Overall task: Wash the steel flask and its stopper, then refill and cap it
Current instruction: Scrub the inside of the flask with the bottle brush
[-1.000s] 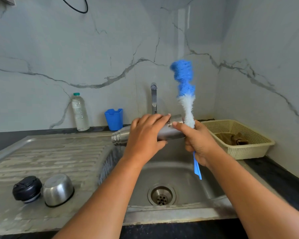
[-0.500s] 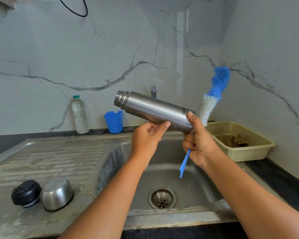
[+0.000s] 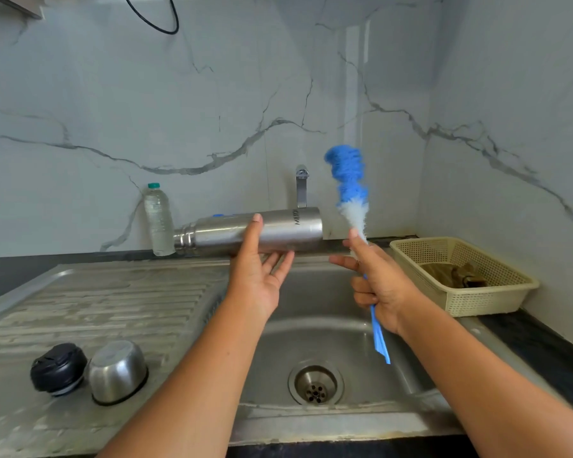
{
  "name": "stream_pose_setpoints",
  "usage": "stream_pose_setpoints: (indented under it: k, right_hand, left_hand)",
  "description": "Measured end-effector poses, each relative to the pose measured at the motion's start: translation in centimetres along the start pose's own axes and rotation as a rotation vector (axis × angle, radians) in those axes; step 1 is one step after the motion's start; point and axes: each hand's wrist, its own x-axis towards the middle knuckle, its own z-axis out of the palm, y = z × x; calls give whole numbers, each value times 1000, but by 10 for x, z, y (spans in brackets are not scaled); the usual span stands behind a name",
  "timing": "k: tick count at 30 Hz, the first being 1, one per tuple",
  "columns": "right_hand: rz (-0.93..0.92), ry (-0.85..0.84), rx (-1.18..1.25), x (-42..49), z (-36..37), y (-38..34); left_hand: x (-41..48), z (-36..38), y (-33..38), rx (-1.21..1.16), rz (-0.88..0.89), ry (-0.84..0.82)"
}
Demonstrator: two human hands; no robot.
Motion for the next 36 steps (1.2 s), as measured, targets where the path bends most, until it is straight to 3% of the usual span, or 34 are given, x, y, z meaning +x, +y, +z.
stream_pose_setpoints:
  k: [7, 15, 20, 25, 29, 36]
  right_hand:
    - [-42, 4, -52, 4, 3, 8]
    - [-8, -198, 11, 1, 10, 8]
    - [-89, -300, -142, 0, 9, 11]
    - [-139, -290, -211, 1, 9, 17]
    - [-60, -312, -156, -2, 12, 16]
    - [-19, -293, -376, -3, 13, 23]
  left_hand:
    - [10, -9, 14, -40, 52, 66]
    - [14, -13, 23, -72, 82, 69]
    - [17, -17, 25, -99, 86, 91]
    - [18, -18, 27, -140, 90, 84]
    - [19, -18, 28, -166, 101, 74]
    - [22, -20, 30, -190, 107, 65]
